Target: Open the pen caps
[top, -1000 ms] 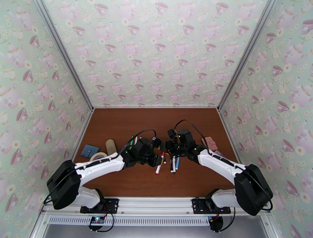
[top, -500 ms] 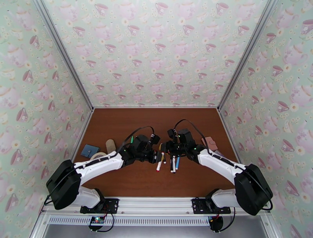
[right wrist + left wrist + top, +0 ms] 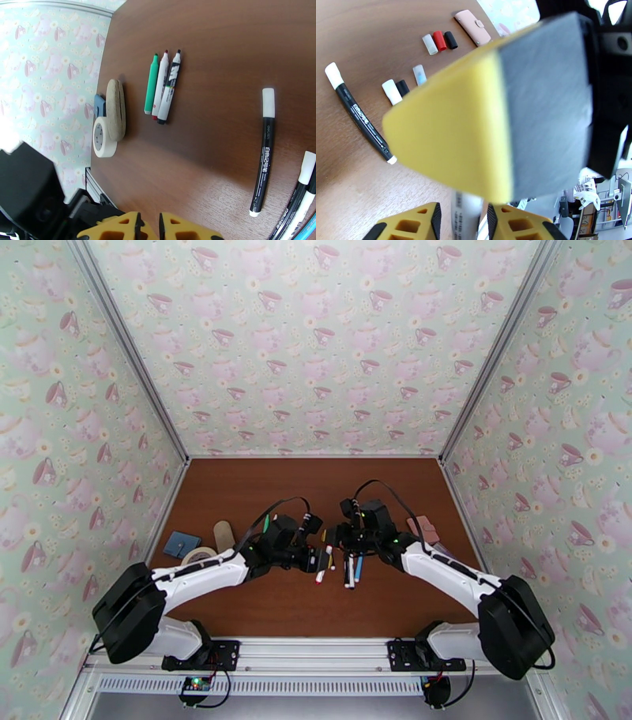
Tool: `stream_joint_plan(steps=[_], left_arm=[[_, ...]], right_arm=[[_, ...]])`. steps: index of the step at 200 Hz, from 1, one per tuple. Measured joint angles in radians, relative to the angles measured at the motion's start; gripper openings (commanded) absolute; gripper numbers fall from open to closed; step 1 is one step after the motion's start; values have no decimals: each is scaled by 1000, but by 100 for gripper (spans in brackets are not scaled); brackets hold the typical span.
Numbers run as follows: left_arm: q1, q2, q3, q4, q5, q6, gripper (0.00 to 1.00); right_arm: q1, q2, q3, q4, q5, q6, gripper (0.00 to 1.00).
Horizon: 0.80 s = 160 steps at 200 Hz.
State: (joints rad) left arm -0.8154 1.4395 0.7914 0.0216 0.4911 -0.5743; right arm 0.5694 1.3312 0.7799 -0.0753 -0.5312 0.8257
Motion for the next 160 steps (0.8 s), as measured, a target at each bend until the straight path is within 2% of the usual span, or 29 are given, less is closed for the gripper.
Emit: stream_joint_plan(steps=[31,61,105,136,160], left_arm=[[-6,0,0,37,4,-13,26],[-7,0,0,42,3,-23,11],[4,-5,-23,82,42,-22,2],[9,-32,-24,81,59,-19,2],[-23,-60,2,31,-5,10,2]], right_arm=[[0,-9,0,30,4,39,9],[0,-24,-9,37,13,71,4],[0,-55,-40,61,23,80,3],[-13,-78,-43,85,-19,78,3],[-32,-105,-43,85,-53,69,3]])
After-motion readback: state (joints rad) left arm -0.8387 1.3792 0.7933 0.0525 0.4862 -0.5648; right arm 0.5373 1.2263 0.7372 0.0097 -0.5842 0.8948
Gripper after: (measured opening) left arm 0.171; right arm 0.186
